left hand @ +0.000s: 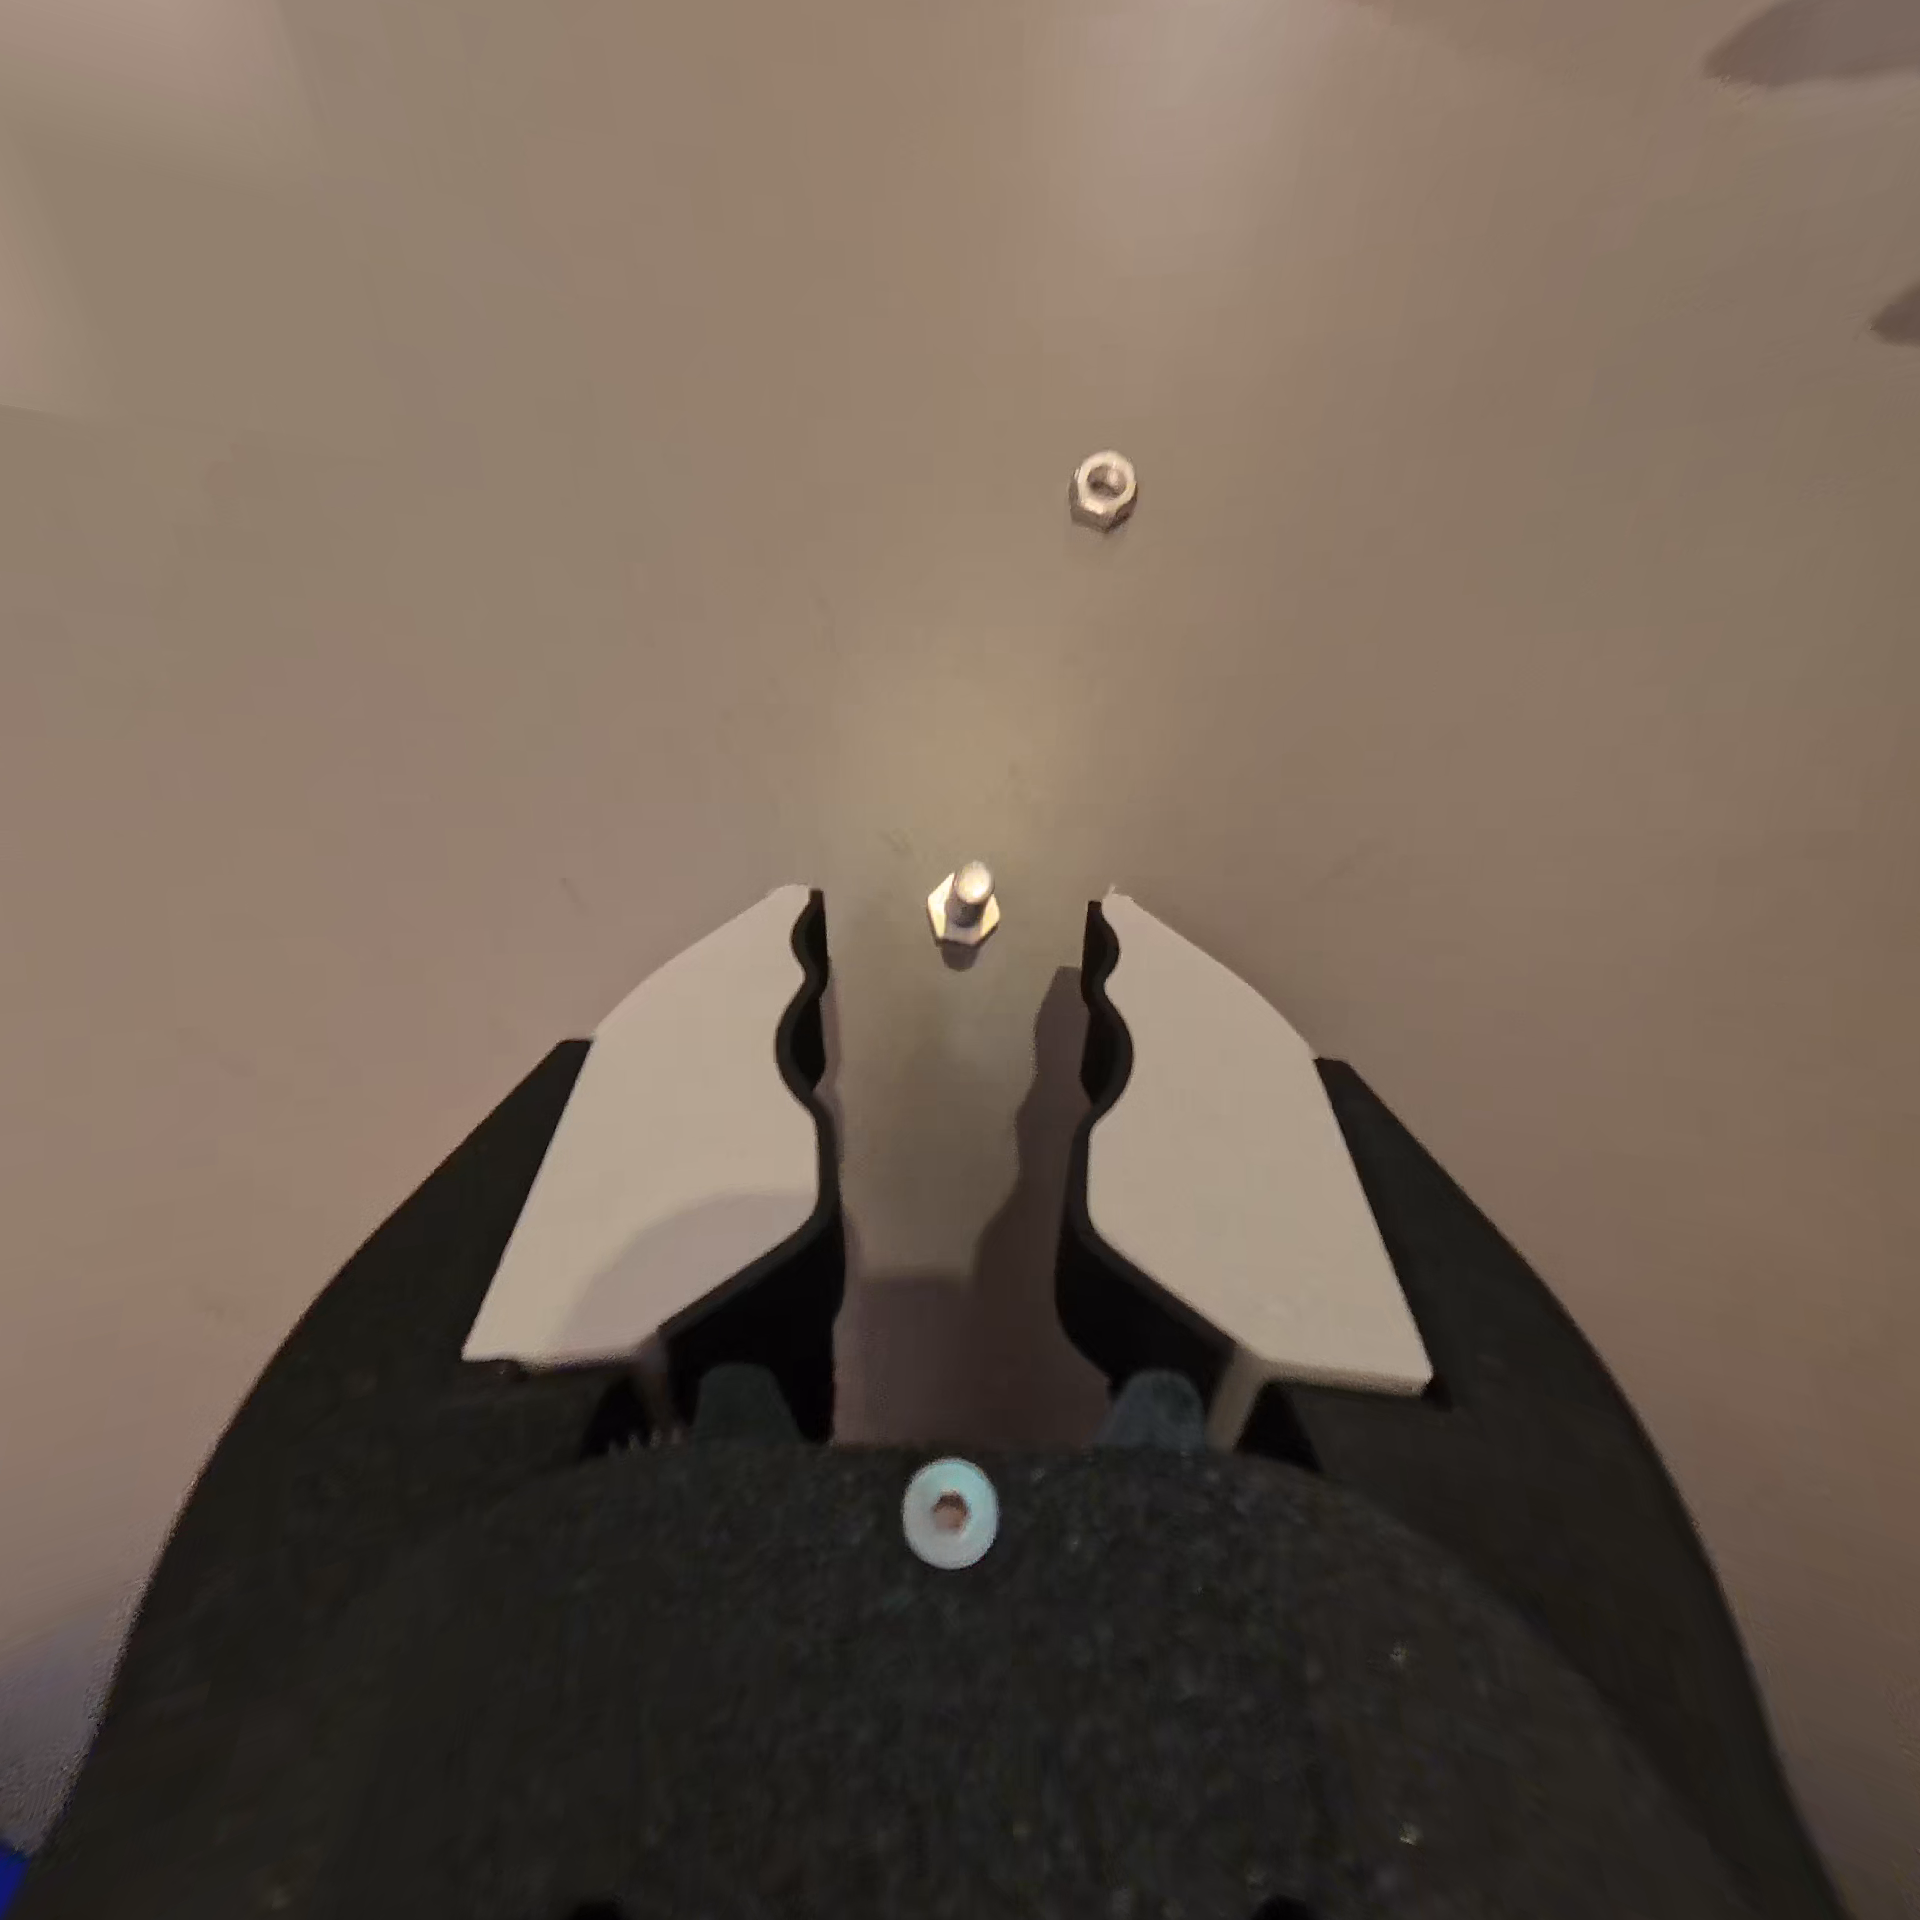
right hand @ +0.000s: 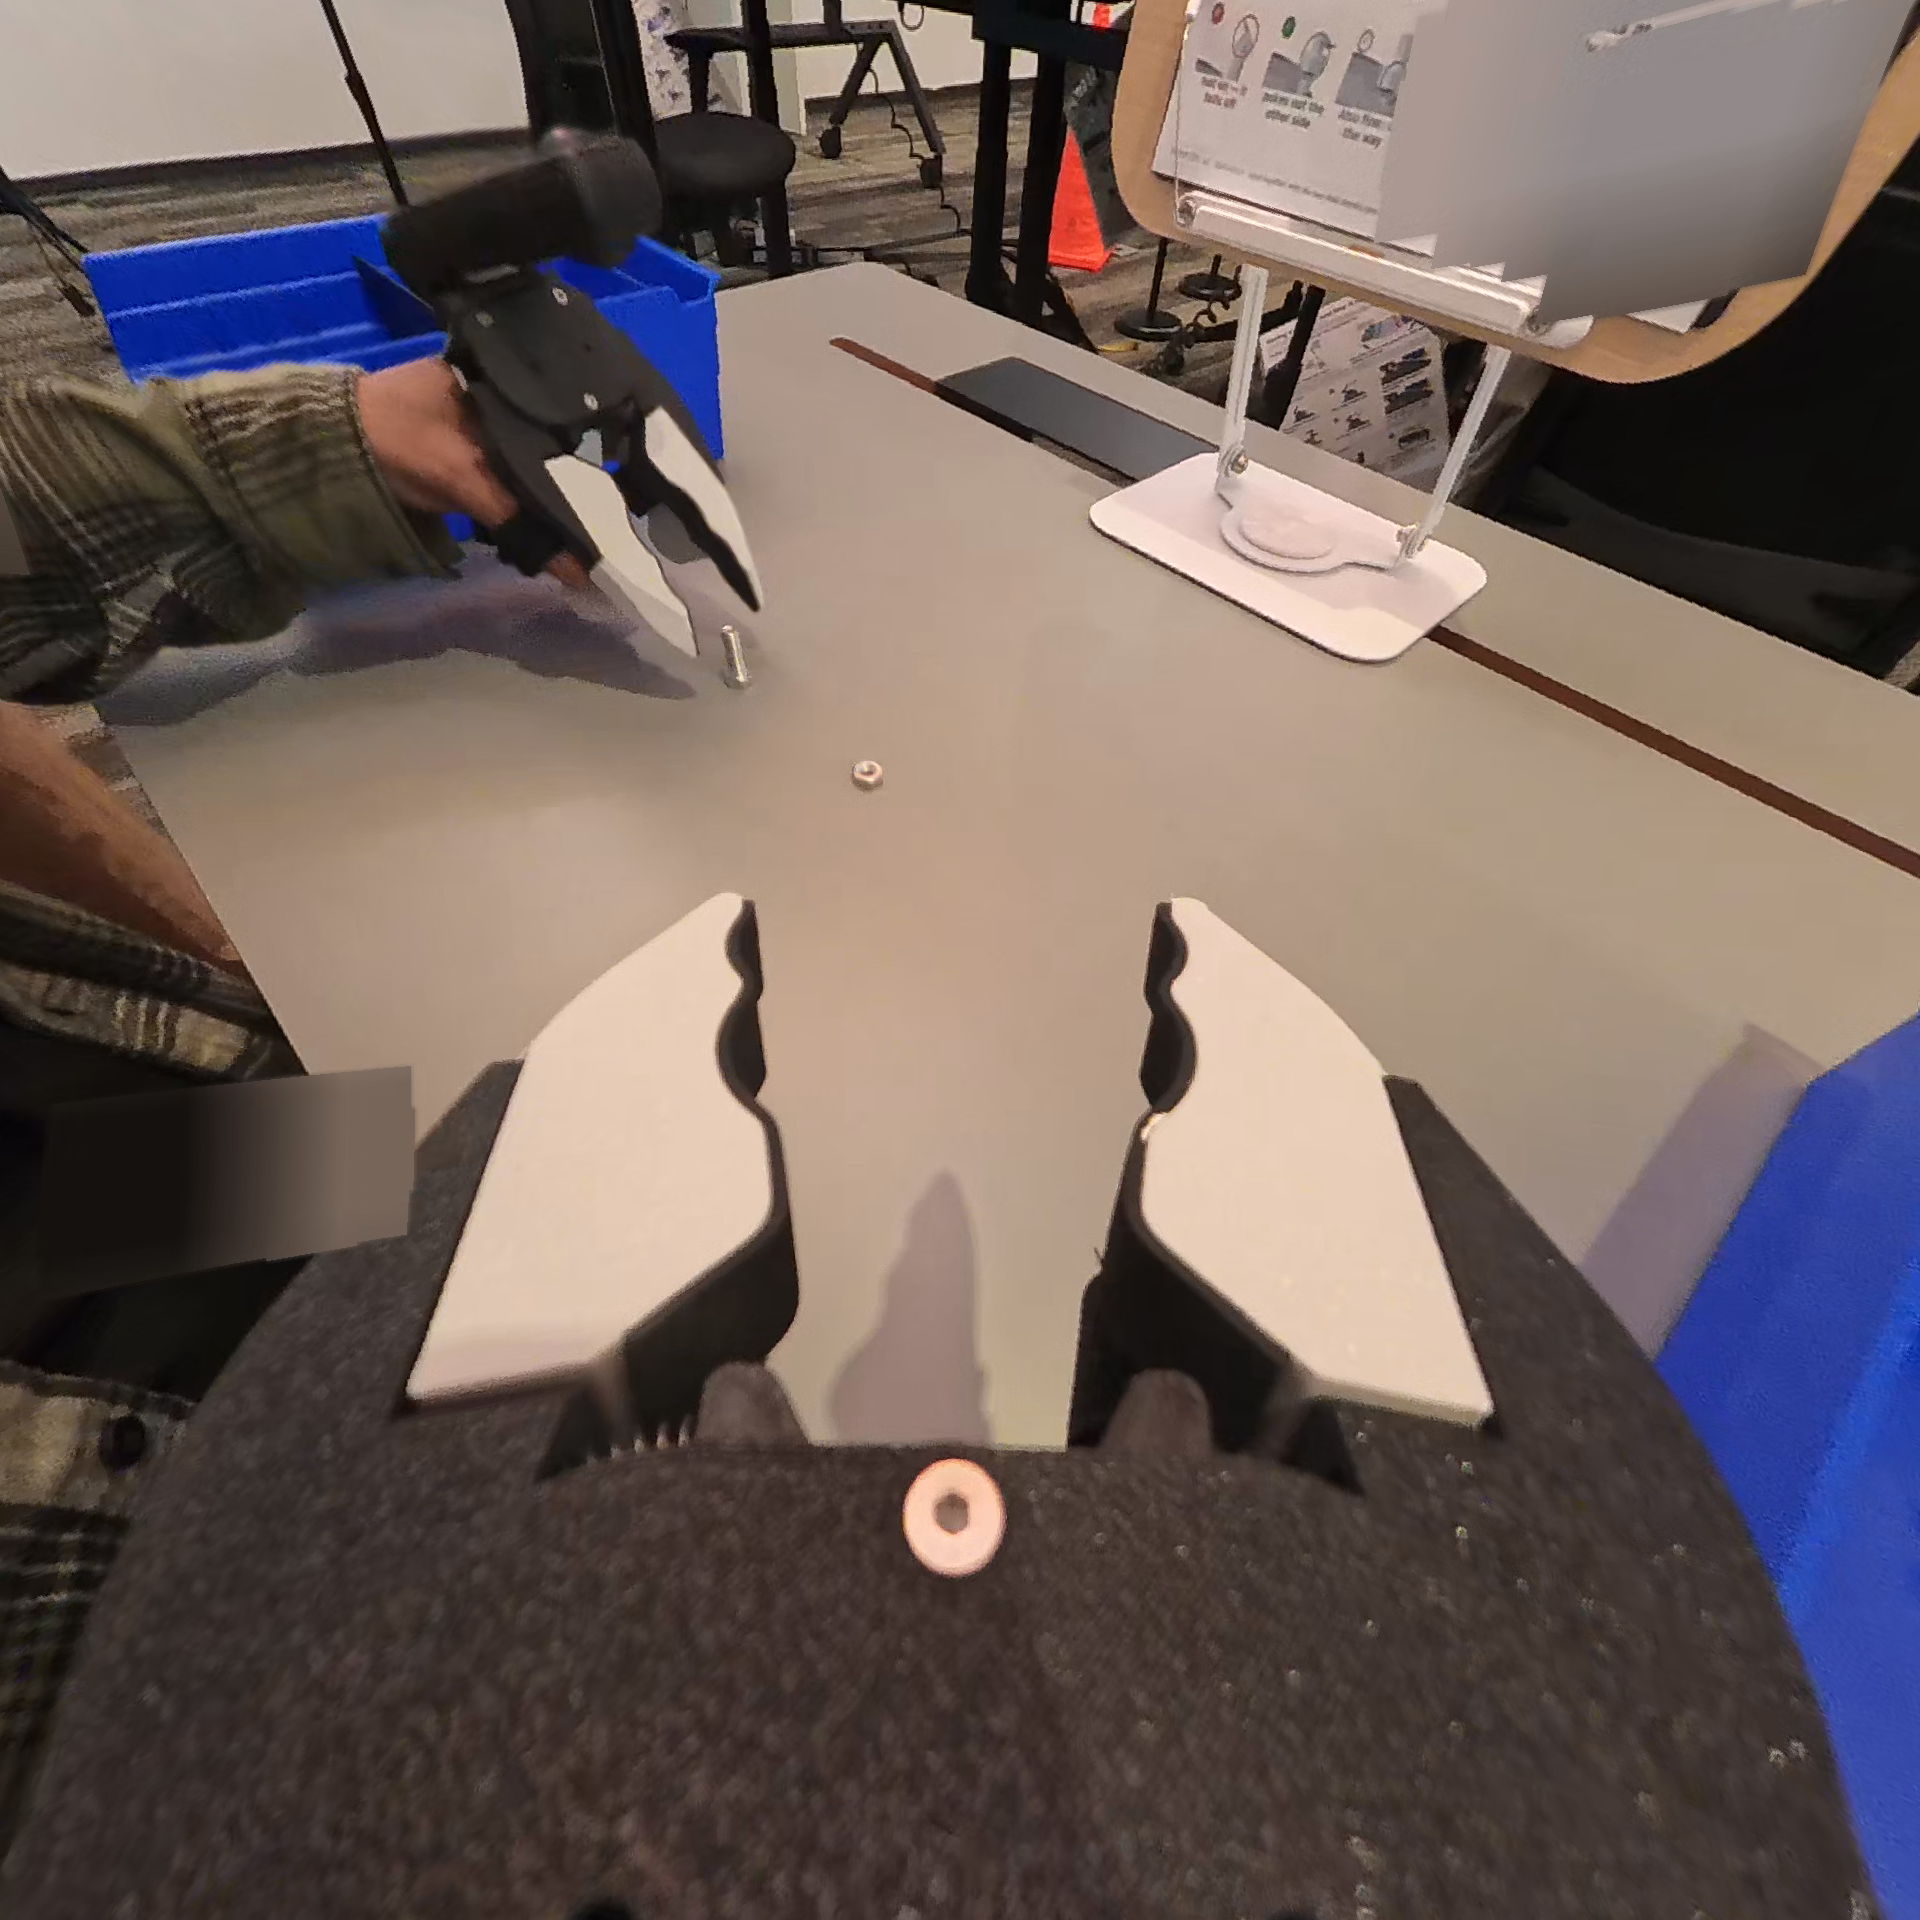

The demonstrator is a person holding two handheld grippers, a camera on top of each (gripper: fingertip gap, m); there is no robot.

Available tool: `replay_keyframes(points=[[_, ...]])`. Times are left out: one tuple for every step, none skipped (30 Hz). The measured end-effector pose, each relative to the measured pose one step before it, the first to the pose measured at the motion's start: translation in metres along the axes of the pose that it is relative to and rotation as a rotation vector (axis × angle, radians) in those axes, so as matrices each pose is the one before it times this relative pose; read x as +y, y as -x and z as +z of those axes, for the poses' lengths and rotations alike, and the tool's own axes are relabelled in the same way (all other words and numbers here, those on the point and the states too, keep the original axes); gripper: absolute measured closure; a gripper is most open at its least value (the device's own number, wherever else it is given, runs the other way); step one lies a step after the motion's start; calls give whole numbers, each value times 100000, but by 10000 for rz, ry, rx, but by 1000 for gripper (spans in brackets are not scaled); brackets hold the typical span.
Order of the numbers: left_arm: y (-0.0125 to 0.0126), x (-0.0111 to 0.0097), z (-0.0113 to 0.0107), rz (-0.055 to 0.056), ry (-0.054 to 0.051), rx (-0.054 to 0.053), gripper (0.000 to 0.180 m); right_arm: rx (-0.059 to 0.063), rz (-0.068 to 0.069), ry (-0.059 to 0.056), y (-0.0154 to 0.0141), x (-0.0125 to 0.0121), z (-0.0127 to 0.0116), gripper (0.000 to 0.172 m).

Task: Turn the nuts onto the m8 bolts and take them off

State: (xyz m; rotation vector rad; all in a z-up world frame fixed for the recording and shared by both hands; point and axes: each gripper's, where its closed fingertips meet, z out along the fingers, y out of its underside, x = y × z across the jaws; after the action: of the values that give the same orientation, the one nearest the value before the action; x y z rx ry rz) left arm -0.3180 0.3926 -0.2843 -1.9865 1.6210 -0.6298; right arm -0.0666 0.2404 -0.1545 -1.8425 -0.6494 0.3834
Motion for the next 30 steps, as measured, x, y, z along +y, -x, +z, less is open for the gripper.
replay_keyframes(points=[[57,507,290,-20,106,0,134,-28,-11,11,85,-89,173,100],[71,351,237,7,102,-19,133,-4,-15,12,18,-19,51,100],[20,194,165,23,85,17,134,3,-28,13,7,-12,6,101],[-74,58,108,21,50,82,135,5,-17,14,26,-11,3,101],[-29,-93,70,20,-1,49,136,12,-4,2,-27,-4,43,101],[-57,-87,86,45,19,57,137,19,-1,-12,34,-69,-29,101],[-53,-32,119,47,64,68,139,16,6,-13,-6,-6,-19,101],[10,-52,141,46,51,18,140,11,10,-5,8,2,5,101],[-16,-47,147,49,44,35,140,2,1,17,-68,46,76,101],[1,-11,150,29,73,34,141,15,-11,19,-33,20,85,101],[59,17,165,27,77,0,142,-2,-19,0,-9,-23,59,101],[17,52,176,36,77,25,143,-22,-23,12,6,37,47,101],[-64,-8,133,36,18,69,149,6,-17,11,-1,-2,29,101],[-54,-13,47,57,-1,55,154,3,-30,2,14,-14,63,101],[99,26,19,68,-3,-59,160,-11,-16,1,-46,-46,102,101],[-19,8,11,51,-43,26,166,-19,0,5,12,41,104,101],[2,-2,-6,-57,-59,45,166,-37,-3,1,-21,-3,131,102],[-6,-13,3,-80,-48,36,166,-31,0,0,16,29,123,102],[14,-12,4,-3,-24,-26,166,-36,-4,-6,10,24,121,102],[-11,-17,20,58,-9,-69,166,-54,-11,-15,-36,-69,289,102],[-49,-62,32,27,-27,-20,166,-88,-16,-14,84,-47,253,103],[-191,-242,-9,-83,-92,115,166,-101,-22,-38,88,-90,328,104],[-306,-484,-109,-145,-169,219,166,-124,-27,-41,122,-135,243,105],[-371,-662,-199,-110,-160,214,166,-169,-46,-22,160,-291,425,106],[-383,-825,-250,-10,-148,137,166,-204,-57,-38,166,-368,507,107],[-461,-969,-285,75,-155,128,166,-224,-80,-33,215,-444,467,109],[-572,-992,-266,91,-94,151,166,-248,-83,-24,97,-439,643,110],[-593,-943,-224,127,-11,132,166,-274,-101,-41,68,-523,687,113],[-645,-884,-161,191,49,133,166,-284,-113,-78,106,-587,702,117],[-698,-856,-132,253,54,147,166,-331,-138,-116,46,-682,852,120]])
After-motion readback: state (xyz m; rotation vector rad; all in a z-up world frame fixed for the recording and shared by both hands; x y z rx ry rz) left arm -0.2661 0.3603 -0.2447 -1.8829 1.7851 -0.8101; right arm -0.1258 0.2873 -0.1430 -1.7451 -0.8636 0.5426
